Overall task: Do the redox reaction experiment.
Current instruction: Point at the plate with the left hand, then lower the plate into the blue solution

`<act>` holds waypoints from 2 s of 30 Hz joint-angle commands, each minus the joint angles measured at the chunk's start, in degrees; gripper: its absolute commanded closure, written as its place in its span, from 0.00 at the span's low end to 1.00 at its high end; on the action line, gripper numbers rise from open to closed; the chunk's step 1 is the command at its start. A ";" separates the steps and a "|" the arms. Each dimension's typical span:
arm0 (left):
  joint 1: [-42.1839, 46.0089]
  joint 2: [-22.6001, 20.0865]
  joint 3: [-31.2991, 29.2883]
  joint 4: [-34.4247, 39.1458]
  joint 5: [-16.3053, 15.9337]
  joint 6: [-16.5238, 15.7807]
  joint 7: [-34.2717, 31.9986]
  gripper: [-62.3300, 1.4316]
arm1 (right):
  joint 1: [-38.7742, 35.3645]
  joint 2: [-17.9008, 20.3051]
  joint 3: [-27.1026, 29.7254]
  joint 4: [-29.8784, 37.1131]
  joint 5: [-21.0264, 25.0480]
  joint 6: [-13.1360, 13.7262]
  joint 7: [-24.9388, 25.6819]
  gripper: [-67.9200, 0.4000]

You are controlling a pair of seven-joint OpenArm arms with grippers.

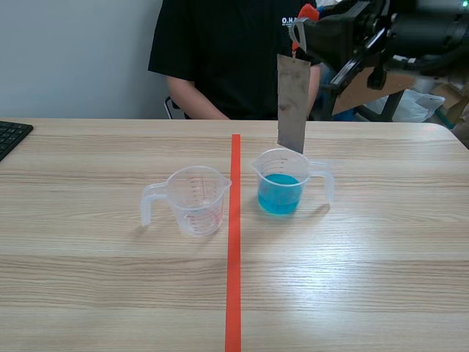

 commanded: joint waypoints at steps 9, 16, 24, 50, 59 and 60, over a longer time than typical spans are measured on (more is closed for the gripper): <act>1.68 6.78 0.42 0.46 -0.33 -0.15 -0.52 0.92 | 1.01 0.48 -0.85 -0.37 -1.42 0.31 4.63 0.97; 1.68 8.22 0.42 -0.07 -0.35 -0.35 -0.52 0.92 | 1.03 0.48 -1.57 -3.72 -3.04 0.31 7.48 0.97; 1.68 8.22 0.42 -0.15 -0.35 -0.35 -0.55 0.92 | 1.03 0.46 -1.57 -6.54 -3.30 0.31 9.68 0.97; 1.66 8.50 0.42 -0.15 -0.35 -0.35 -0.57 0.92 | 1.36 0.00 -5.44 -21.75 -9.29 -2.56 23.43 0.97; 1.66 8.50 0.42 -0.15 -0.35 -0.35 -0.57 0.92 | 1.51 0.00 -7.17 -22.64 -10.60 -5.62 24.09 0.97; 1.66 8.50 0.42 -0.15 -0.35 -0.35 -0.57 0.92 | 1.51 0.00 -7.28 -22.64 -10.80 -5.62 24.06 0.97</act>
